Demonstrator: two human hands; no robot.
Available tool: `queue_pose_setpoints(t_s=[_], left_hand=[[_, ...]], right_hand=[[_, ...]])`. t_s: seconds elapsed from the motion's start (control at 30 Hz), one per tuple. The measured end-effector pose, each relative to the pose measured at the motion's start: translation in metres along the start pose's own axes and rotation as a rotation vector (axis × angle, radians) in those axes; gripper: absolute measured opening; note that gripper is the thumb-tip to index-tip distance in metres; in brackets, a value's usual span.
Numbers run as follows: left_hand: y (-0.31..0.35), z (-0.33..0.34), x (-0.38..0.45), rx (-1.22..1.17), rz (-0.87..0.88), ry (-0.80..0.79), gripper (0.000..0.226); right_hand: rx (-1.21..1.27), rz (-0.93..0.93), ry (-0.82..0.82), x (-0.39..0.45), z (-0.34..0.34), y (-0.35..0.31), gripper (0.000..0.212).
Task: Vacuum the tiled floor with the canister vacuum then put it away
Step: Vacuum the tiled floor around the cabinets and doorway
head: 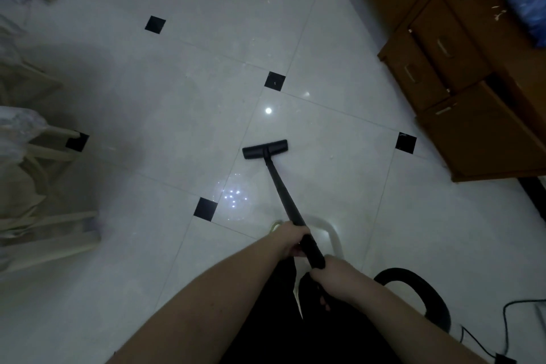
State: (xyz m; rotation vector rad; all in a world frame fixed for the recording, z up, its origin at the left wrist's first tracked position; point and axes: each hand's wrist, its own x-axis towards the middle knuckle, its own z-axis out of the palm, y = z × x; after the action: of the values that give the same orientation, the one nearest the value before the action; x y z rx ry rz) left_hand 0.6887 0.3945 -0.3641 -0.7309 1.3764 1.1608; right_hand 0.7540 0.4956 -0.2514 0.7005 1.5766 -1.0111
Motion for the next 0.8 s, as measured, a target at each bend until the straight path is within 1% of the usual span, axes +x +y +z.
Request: queue_pose_setpoints(t_s=[0.17, 0.3, 0.43, 0.53, 0.57, 0.63, 0.73, 0.8], left_hand=[[0.037, -0.03, 0.011, 0.067, 0.015, 0.063, 0.013], [0.05, -0.016, 0.007, 0.076, -0.017, 0.065, 0.006], [0.035, 0.03, 0.001, 0.089, -0.041, 0.014, 0.012], [0.014, 0.071, 0.005, 0.119, -0.052, -0.048, 0.005], [0.007, 0.085, 0.005, 0.13, -0.053, -0.062, 0.007], [-0.005, 0.113, 0.007, 0.157, -0.061, -0.092, 0.018], [-0.017, 0.153, 0.004, 0.195, -0.081, -0.146, 0.016], [-0.022, 0.176, 0.002, 0.231, -0.088, -0.159, 0.02]], right_hand=[[0.189, -0.005, 0.042, 0.032, 0.003, -0.03, 0.014], [0.193, -0.024, 0.07, 0.031, -0.012, -0.022, 0.011], [0.146, -0.043, 0.086, 0.005, -0.034, 0.019, 0.01], [0.15, -0.032, 0.095, -0.018, -0.046, 0.06, 0.011], [0.129, -0.021, 0.096, -0.024, -0.049, 0.074, 0.012], [0.079, 0.006, 0.109, -0.033, -0.056, 0.104, 0.019], [0.037, 0.031, 0.156, -0.044, -0.065, 0.144, 0.024], [0.046, 0.041, 0.169, -0.051, -0.072, 0.165, 0.025]])
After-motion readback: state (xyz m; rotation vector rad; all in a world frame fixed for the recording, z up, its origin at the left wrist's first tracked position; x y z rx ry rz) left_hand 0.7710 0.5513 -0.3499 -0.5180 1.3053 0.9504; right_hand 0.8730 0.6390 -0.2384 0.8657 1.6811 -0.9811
